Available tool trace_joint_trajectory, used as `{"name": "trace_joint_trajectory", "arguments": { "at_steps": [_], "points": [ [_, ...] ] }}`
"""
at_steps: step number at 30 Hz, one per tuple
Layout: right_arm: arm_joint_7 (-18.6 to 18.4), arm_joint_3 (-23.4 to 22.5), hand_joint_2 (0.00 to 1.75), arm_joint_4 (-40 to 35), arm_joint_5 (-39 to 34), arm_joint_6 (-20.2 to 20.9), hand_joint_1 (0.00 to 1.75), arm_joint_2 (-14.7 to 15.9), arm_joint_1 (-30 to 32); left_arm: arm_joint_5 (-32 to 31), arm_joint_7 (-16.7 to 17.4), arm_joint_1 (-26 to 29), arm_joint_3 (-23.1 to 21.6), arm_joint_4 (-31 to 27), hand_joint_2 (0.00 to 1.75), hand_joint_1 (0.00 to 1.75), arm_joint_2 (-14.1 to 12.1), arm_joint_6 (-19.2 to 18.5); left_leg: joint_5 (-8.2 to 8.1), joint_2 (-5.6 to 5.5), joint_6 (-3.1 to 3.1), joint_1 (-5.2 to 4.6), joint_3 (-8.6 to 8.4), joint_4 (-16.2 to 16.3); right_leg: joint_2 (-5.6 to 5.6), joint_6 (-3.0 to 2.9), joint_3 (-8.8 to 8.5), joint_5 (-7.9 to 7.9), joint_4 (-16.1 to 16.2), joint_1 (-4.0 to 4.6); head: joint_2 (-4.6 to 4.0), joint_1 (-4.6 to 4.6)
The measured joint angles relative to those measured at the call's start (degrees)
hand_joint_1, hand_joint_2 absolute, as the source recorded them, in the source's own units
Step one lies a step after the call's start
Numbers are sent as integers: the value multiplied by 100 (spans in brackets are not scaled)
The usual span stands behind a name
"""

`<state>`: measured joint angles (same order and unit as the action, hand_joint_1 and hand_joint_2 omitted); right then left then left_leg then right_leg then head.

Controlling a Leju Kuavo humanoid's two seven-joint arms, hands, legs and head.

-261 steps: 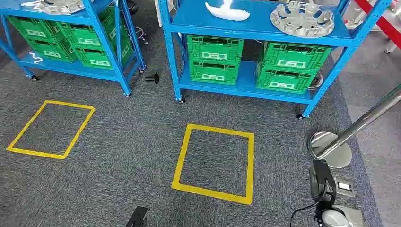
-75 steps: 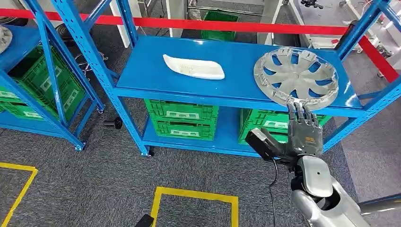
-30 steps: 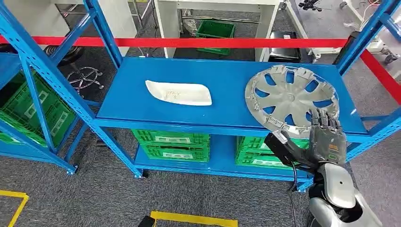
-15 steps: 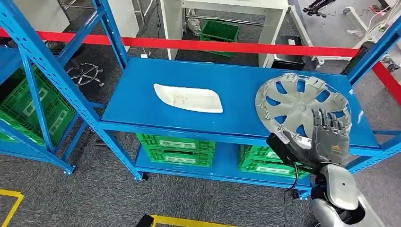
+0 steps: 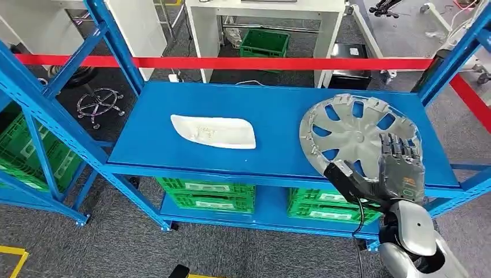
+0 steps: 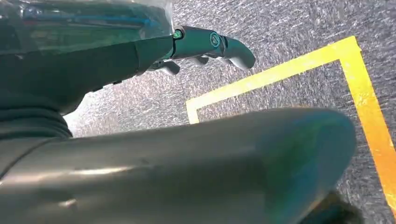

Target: Take the parts from the cabinet and place them on the table.

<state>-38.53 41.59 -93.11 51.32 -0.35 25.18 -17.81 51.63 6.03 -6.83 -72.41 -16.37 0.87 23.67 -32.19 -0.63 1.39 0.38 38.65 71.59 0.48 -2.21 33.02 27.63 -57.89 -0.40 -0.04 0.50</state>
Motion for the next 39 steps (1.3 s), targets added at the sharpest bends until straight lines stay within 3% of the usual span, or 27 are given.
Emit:
{"name": "trace_joint_trajectory", "arguments": {
  "at_steps": [2,4,6,7,8,9,10,12,13,14,15,17,19,20,22,24,25,26,27,33,35,37,39],
  "points": [
    [0,0,0,0,0,-2,0,0,0,0,0,-5,0,0,0,0,0,0,695,0,-64,-5,-307,-947,2,24,-153,105,-5,2,0,20],
    [0,9,0,2,-2,-9,0,0,-6,0,0,-5,0,2,0,0,-4,-2,680,-3,-154,-58,-456,-1154,13,85,-181,150,2,16,0,-9],
    [0,2,0,0,0,-15,0,0,18,2,2,-16,0,2,0,0,-4,-4,563,1,-225,-73,-459,-1225,0,142,-134,149,13,10,0,24],
    [0,2,0,-2,0,-15,0,0,15,-2,2,-19,0,2,0,0,-4,-4,531,4,-258,-64,-486,-1298,-10,167,-137,161,24,22,0,20],
    [0,-20,0,-24,0,-17,0,4,23,0,2,-18,0,2,0,0,5,-2,533,10,-267,7,-542,-1386,-18,208,-136,216,-1,24,0,22],
    [0,-24,0,-31,0,-22,0,4,3,0,-2,-21,2,2,0,0,-2,0,529,3,-273,6,-580,-1414,-18,239,-74,261,-163,21,0,-11],
    [0,-24,0,-31,-2,-22,0,7,-18,0,-2,-27,4,4,0,0,-4,2,506,3,-307,8,-595,-1413,-16,263,120,394,-507,10,0,-35],
    [0,-20,0,-28,-11,-17,0,7,6,0,-2,-26,4,4,0,0,-2,-7,454,2,-324,5,-630,-1410,-16,310,690,697,-1410,-20,0,-59],
    [0,-17,0,-28,-29,-17,0,4,28,0,-2,-20,4,4,0,0,2,-7,423,1,-321,5,-658,-1405,-16,329,936,712,-1726,-27,0,-61],
    [2,-17,0,-28,-33,-15,0,7,41,0,0,-13,4,4,0,0,2,-7,391,-1,-312,7,-695,-1402,-17,338,1013,584,-1735,-34,0,-68],
    [0,-17,0,-28,-39,-17,0,7,42,0,2,-8,4,4,0,0,2,-7,345,-2,-294,8,-756,-1399,-18,337,961,297,-1473,-45,0,-74],
    [0,-20,0,-28,-50,-20,0,7,39,0,2,-14,4,4,0,0,4,-7,240,-4,-249,17,-895,-1386,-32,328,610,-356,-549,-55,0,-76],
    [0,-4,0,-28,-72,-28,0,4,34,0,2,-33,7,4,0,0,2,-4,143,-4,-162,-19,-888,-1355,-28,275,411,-307,-162,-24,0,-112],
    [0,-7,0,-28,-83,-31,0,9,30,0,2,-35,7,4,0,0,2,-7,137,-5,-139,-16,-897,-1362,-28,203,403,-228,-145,-18,0,-119],
    [0,-6,0,-28,-109,-46,0,7,53,0,4,-23,7,4,0,0,4,-2,129,4,-89,-7,-947,-1401,-13,138,404,-196,-145,-5,0,-85],
    [0,-7,0,-28,-144,-66,0,7,49,2,-2,-31,13,7,0,0,0,4,19,8,-24,-6,-945,-1310,-19,85,319,-175,-93,-38,0,-76],
    [2,0,0,-22,-181,-70,0,5,40,9,-20,-35,15,7,0,0,-2,7,258,-4,-89,-12,-934,-1334,-18,105,298,-163,-111,-34,0,-46],
    [0,7,0,-20,-218,-70,0,2,47,17,-26,-40,17,7,0,0,-4,0,205,-6,-175,-27,-949,-1327,-12,111,292,-160,-98,-27,0,-50],
    [0,9,0,-17,-247,-70,0,-2,64,26,-39,-44,20,7,0,0,-4,0,205,-5,-215,-28,-951,-1334,-9,108,294,-157,-97,-28,0,-28],
    [2,13,0,55,-547,-153,0,-4,81,35,-68,-47,44,7,0,0,-4,2,198,1,-212,-11,-972,-1385,-10,56,294,-124,-100,8,0,-9],
    [19,26,0,142,-786,-216,0,-7,80,15,-68,-51,83,7,0,0,-2,4,112,1,-170,5,-1038,-1485,-17,55,296,-124,-107,26,0,-6],
    [46,50,0,199,-975,-295,0,-9,78,0,-66,-51,96,7,0,0,0,7,91,4,-43,23,-1052,-1521,-30,54,294,-124,-115,36,0,-11],
    [85,96,0,319,-1193,-428,0,-48,48,-13,-57,-52,109,7,0,0,2,9,92,4,-41,23,-1052,-1522,-34,53,285,-129,-114,35,0,-11]
  ]
}}
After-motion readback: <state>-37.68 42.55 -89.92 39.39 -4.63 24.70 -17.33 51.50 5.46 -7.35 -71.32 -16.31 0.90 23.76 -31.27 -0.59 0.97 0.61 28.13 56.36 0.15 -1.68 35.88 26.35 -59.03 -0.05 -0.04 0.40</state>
